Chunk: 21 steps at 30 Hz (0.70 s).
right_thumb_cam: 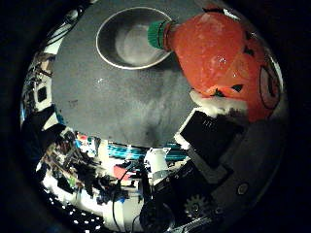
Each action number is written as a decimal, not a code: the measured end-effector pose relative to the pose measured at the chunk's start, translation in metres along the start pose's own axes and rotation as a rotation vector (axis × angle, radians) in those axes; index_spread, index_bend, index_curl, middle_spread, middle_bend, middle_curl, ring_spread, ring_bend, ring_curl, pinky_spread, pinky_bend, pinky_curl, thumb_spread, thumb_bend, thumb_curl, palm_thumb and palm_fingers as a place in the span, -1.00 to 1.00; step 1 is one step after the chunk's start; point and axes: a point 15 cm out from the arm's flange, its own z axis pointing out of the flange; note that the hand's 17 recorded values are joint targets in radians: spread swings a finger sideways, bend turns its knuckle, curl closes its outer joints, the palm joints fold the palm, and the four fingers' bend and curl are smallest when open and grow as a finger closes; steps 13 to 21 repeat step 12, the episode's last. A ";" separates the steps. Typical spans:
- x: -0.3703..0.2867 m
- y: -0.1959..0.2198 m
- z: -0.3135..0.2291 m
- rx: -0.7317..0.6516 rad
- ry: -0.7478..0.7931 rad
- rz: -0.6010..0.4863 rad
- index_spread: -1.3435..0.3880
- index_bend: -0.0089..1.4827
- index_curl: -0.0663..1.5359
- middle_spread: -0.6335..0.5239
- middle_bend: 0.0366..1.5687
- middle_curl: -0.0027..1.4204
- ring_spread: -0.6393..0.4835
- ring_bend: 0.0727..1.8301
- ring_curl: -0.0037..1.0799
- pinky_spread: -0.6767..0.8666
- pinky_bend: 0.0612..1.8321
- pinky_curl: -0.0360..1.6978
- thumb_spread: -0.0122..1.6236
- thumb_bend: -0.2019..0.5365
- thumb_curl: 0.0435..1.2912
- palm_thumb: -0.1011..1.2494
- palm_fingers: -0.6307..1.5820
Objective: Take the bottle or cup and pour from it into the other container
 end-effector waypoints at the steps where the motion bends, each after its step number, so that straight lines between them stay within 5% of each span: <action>1: 0.000 0.000 0.000 0.001 0.000 0.000 0.33 0.61 0.11 -0.06 0.78 0.07 -0.30 0.38 0.71 -0.52 0.15 0.22 -0.95 -0.50 0.40 0.86 0.58; 21: 0.013 0.007 -0.017 0.059 -0.024 0.018 0.34 0.62 0.10 -0.06 0.78 0.07 -0.29 0.38 0.70 -0.52 0.15 0.22 -0.95 -0.50 0.40 0.86 0.58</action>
